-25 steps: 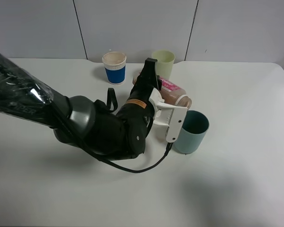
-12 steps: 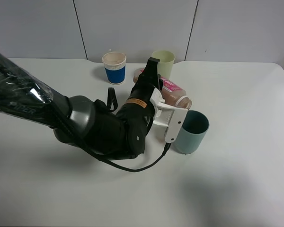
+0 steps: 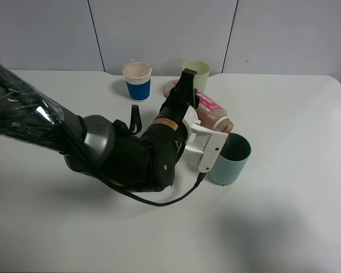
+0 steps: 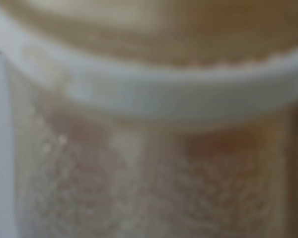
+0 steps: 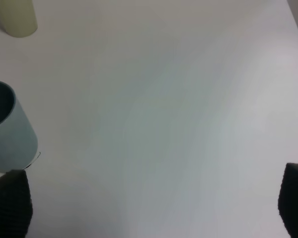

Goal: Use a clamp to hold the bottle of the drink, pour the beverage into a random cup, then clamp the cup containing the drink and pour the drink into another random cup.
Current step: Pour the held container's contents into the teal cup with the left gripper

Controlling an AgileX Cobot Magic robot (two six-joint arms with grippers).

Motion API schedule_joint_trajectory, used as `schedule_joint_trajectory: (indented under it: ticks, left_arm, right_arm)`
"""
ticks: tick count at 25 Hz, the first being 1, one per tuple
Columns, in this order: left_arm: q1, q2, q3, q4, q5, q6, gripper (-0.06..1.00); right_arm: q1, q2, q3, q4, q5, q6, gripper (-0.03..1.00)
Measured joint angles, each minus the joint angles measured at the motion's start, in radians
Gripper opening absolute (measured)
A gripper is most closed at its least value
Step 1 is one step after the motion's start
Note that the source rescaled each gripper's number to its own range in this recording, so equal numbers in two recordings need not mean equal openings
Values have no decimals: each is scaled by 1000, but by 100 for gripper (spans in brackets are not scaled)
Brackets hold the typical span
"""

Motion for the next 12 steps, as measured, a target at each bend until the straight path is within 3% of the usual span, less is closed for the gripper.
schedule_joint_trajectory:
  ticks: [12]
  left_arm:
    - [0,0,0,29,0,0,6]
  right_arm:
    - [0,0,0,0,0,0,100]
